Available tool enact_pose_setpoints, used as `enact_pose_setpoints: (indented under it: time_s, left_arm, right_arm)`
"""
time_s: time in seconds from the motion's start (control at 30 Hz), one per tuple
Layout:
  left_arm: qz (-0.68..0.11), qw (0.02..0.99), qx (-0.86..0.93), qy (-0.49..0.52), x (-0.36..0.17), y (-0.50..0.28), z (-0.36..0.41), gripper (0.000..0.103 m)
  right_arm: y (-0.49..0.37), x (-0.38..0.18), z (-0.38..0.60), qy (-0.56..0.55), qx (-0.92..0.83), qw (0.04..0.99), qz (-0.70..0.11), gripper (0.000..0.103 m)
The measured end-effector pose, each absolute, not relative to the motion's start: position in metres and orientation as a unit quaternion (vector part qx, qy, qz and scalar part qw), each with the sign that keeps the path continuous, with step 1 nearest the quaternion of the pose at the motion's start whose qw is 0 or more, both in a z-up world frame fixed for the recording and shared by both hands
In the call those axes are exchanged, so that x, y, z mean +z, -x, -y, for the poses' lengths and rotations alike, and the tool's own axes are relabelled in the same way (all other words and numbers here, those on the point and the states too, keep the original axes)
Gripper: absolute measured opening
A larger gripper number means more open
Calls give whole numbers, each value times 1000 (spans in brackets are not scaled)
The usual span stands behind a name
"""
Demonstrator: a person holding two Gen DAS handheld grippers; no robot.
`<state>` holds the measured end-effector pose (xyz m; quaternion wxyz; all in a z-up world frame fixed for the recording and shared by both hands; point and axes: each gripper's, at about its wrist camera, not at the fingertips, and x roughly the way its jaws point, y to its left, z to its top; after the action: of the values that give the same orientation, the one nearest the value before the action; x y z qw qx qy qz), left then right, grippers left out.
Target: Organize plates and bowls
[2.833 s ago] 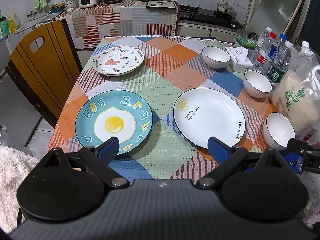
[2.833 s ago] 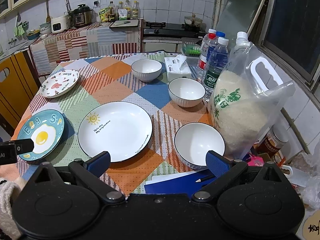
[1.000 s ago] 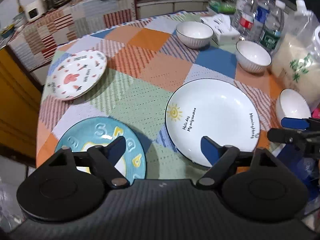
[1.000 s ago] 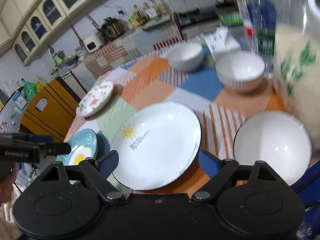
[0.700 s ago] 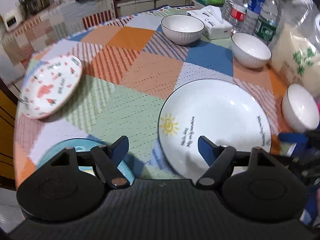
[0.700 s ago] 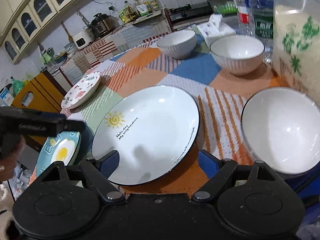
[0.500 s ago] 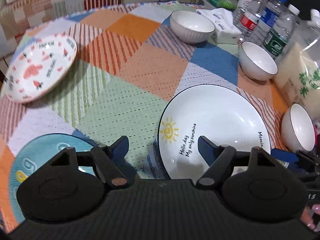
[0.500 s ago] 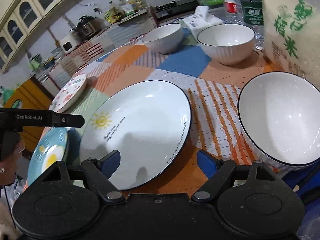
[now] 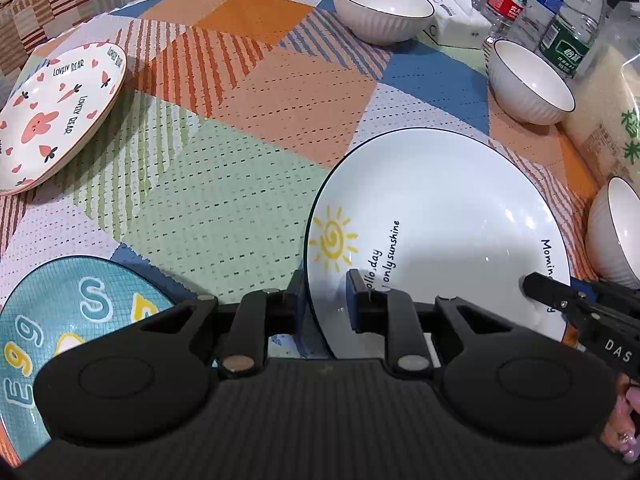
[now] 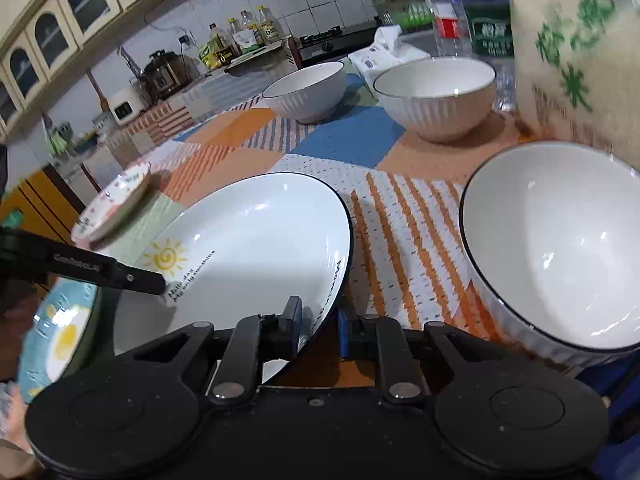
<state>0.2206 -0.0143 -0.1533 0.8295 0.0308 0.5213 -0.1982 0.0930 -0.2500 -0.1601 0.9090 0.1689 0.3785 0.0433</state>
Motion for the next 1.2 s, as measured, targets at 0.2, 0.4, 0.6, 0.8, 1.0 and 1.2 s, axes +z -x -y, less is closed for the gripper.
enact_pose_setpoints:
  time_s: [0.2, 0.4, 0.6, 0.8, 1.0, 1.2]
  left_arm:
    - [-525, 827, -198, -16, -156, -225, 12, 20]
    - [-527, 825, -203, -14, -154, -228, 8, 20]
    - [-492, 847, -203, -9, -127, -237, -11, 20]
    - [-480, 858, -185, 10, -108, -267, -28, 20]
    - [-490, 857, -159, 10, -113, -299, -40, 20]
    - [-492, 859, -135, 31, -125, -328, -47, 20]
  right_arm:
    - [-92, -164, 251, -170, 55, 910, -373, 23]
    - [-97, -158, 253, -161, 75, 901, -395, 22]
    - [-105, -148, 243, -147, 106, 904, -388, 22]
    - [-140, -127, 236, -138, 129, 909, -372, 22]
    - [-186, -128, 226, -140, 157, 898, -386, 22]
    - [-225, -138, 219, -144, 164, 890, -400, 22]
